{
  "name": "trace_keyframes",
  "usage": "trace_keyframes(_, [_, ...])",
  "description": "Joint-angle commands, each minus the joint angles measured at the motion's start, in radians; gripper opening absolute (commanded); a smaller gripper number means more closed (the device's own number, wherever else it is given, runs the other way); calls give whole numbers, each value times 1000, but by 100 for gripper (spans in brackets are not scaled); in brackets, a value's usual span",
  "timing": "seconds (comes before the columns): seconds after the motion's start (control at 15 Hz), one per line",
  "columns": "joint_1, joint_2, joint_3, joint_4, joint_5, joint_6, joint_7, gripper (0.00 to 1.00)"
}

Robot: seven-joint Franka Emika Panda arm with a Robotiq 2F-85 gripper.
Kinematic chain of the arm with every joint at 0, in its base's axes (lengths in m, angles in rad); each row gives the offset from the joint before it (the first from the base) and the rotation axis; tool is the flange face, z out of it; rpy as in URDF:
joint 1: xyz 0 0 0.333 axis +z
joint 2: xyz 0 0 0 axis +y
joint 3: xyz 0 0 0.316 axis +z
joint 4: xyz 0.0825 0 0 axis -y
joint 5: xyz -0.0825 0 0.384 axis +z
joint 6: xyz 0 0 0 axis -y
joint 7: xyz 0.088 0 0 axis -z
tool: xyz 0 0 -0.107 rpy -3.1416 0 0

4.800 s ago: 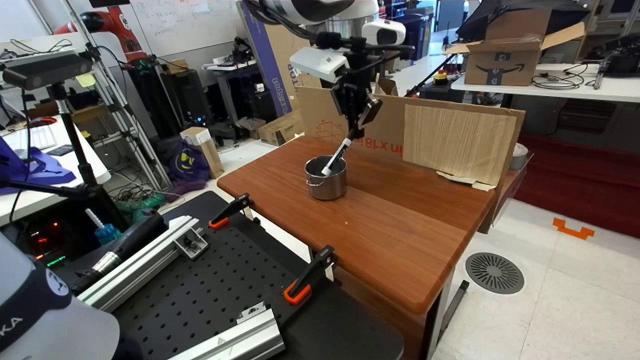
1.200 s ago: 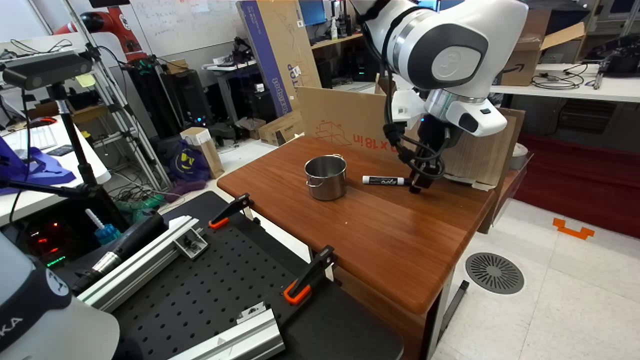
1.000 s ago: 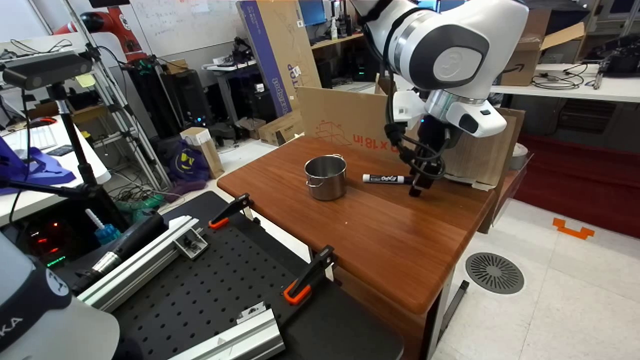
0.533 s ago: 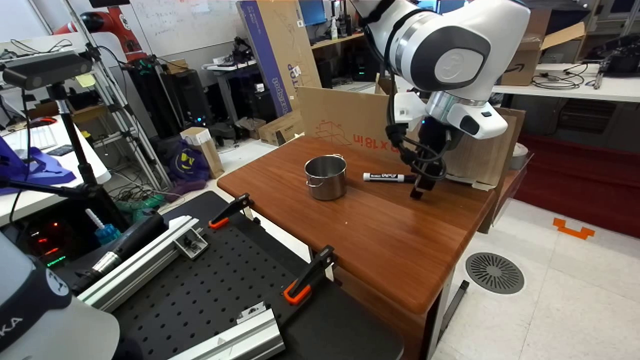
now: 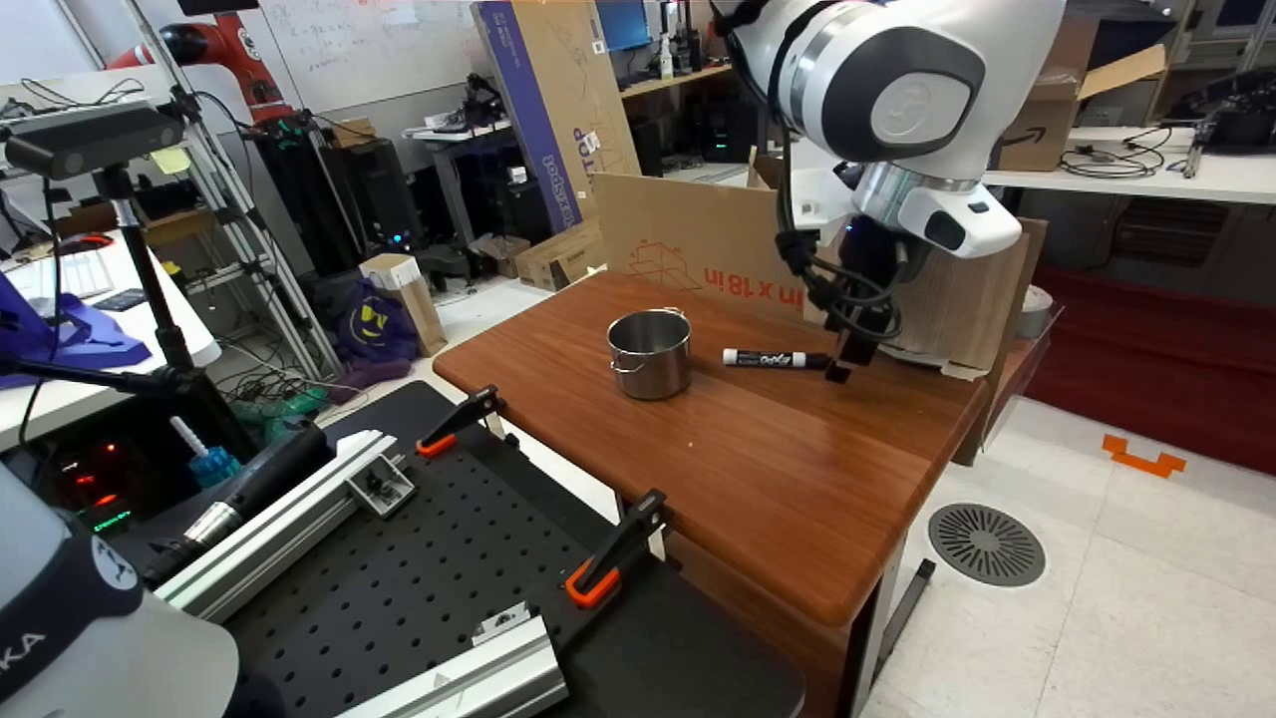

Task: Take the marker from the pot and put it on the table

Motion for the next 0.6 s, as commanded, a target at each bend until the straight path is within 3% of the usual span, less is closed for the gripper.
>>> trace_keyframes(0.0, [2,-106,-3,-105,-1,25,-65,100])
trace_keyframes(0.07, [3,-134,-2,-139,-2,46,-91,100])
trace_keyframes(0.13, [1,-68,-6,-49,2,0,-46,100])
trace_keyframes(0.53, [1,-117,-5,-115,2,19,-77,100])
